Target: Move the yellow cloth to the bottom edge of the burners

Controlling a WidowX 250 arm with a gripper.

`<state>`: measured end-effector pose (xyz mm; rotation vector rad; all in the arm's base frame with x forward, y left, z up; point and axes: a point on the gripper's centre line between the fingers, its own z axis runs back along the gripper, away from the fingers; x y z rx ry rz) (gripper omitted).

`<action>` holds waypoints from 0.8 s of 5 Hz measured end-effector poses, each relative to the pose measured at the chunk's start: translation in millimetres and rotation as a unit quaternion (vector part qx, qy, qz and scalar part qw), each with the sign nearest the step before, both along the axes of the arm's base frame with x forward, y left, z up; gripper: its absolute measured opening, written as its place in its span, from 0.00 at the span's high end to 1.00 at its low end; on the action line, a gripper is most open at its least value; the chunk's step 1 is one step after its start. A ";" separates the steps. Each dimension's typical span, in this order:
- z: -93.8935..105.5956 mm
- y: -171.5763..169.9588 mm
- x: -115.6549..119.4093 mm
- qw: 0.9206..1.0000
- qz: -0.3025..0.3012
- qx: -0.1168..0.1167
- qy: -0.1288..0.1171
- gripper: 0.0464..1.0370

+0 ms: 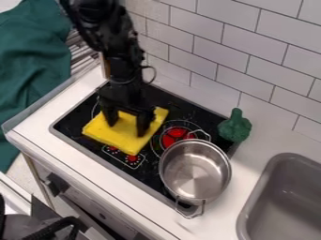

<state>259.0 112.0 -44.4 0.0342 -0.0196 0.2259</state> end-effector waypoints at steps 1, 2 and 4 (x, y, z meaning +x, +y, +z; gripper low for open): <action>0.1 -0.6 -17.3 1.000 -0.015 -0.003 0.003 0.04; 2.7 -5.1 -31.5 1.000 -0.026 -0.003 0.014 0.04; 12.0 -10.6 -34.6 1.000 -0.029 -0.005 0.006 0.04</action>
